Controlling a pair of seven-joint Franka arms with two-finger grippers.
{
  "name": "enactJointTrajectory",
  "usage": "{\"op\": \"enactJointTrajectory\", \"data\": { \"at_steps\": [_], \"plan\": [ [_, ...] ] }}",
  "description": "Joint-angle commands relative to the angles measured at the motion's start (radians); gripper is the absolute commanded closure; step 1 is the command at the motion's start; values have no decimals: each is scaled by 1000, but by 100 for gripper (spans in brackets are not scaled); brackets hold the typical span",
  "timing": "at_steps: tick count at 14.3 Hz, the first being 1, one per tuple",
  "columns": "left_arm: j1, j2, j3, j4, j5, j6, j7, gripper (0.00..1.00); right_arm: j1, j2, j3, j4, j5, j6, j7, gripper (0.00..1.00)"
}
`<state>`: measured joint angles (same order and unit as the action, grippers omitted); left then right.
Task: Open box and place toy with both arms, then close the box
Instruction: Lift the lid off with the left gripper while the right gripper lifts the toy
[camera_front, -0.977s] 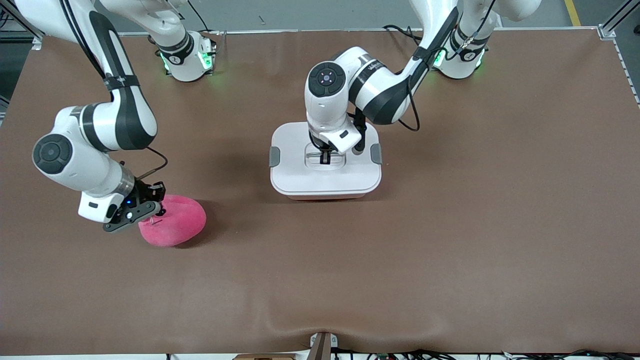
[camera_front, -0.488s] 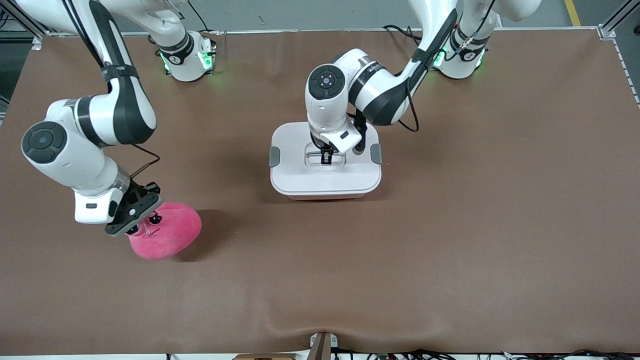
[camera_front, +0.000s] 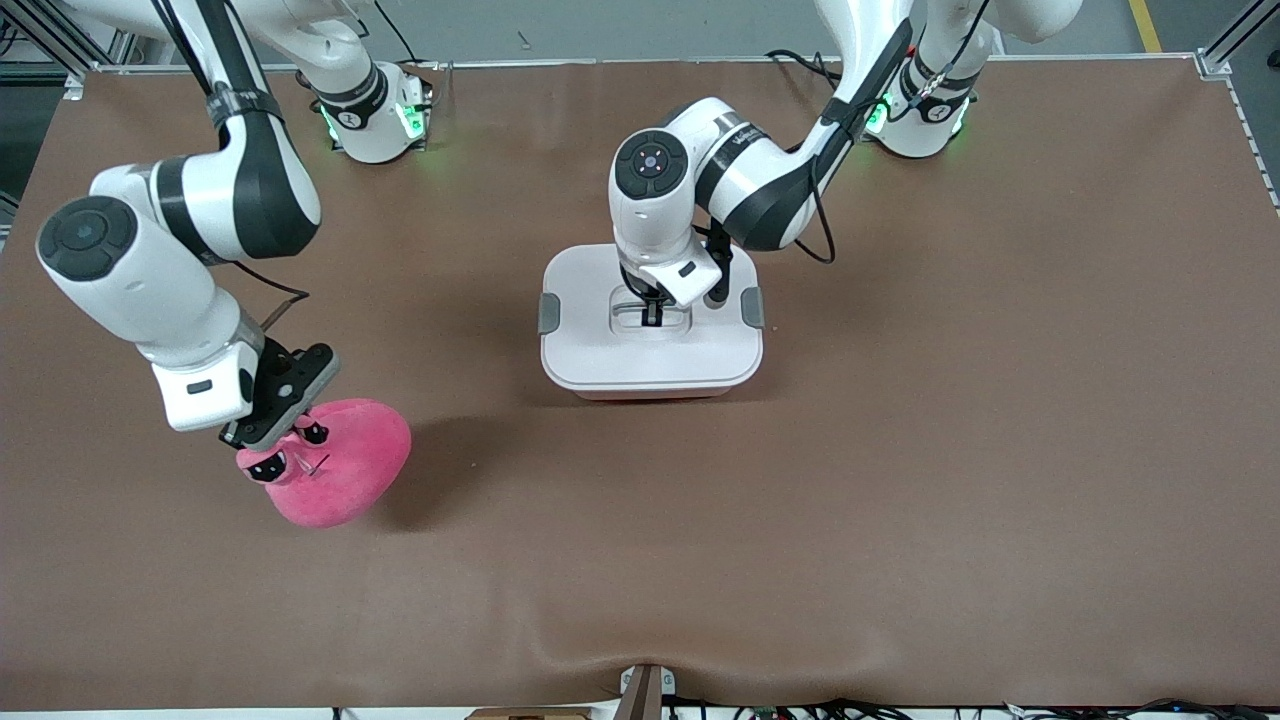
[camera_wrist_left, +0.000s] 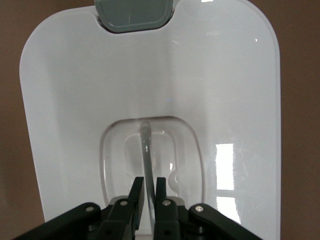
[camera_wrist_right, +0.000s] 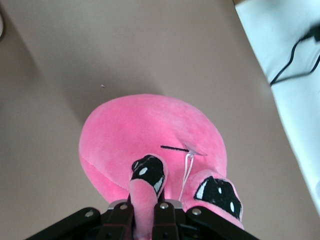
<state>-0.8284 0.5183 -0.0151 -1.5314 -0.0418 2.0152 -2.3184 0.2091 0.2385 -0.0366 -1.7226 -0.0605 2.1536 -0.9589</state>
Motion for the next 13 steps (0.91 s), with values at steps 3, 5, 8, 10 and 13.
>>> {"op": "enactJointTrajectory", "data": {
  "at_steps": [3,5,8,10,13],
  "plan": [
    [-5,-30,-17,-9,13,-22,-45,100,-5,-13,-6,29,-19,-11,-225,100],
    [-5,-40,-17,-10,13,-29,-45,100,-7,-12,-8,32,-19,-11,-282,100],
    [-3,-55,-19,-9,13,-35,-45,100,3,-12,-6,46,-19,-9,-322,100],
    [-3,-73,-19,-7,13,-55,-45,100,6,-12,-2,63,-19,-11,-371,100],
    [8,-109,-19,-7,13,-89,-35,100,47,-28,-3,60,-19,-14,-487,100]
  ]
}}
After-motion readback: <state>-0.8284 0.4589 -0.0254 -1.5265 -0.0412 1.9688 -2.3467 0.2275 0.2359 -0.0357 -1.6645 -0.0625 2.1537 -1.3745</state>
